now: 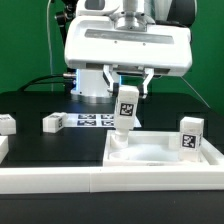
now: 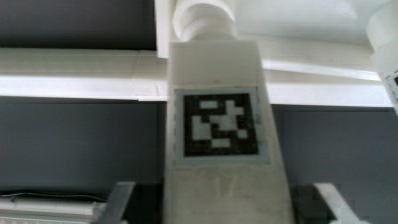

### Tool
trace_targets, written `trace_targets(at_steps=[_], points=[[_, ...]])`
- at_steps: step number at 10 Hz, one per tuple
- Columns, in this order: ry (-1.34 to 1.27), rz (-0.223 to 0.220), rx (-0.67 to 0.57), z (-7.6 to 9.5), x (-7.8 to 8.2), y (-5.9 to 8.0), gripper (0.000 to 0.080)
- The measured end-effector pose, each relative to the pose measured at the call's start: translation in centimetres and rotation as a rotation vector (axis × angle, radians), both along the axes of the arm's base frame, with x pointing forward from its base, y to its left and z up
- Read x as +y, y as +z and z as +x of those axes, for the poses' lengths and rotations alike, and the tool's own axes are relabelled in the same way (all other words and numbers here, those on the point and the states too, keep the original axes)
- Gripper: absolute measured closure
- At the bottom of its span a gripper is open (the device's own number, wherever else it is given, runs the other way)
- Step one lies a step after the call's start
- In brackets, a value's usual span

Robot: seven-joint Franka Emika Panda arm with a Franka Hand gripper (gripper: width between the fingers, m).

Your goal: Assemble square table

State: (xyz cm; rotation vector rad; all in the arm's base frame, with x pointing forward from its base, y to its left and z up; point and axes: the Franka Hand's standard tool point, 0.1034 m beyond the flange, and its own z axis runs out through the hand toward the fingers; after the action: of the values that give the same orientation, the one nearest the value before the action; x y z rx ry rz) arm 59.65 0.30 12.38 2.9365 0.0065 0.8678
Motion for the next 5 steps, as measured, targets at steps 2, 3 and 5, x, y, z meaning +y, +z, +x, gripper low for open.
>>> trace_targets(at_steps=[2, 3, 5], points=[[-0.012, 0.017, -0.001, 0.5, -0.3, -0.3, 0.0509], [-0.01, 0.024, 0.003, 1.0, -0.3, -0.2, 0.0509], [-0.029, 0.042, 0.01, 1.6, -1.1, 0.0, 0.0509]])
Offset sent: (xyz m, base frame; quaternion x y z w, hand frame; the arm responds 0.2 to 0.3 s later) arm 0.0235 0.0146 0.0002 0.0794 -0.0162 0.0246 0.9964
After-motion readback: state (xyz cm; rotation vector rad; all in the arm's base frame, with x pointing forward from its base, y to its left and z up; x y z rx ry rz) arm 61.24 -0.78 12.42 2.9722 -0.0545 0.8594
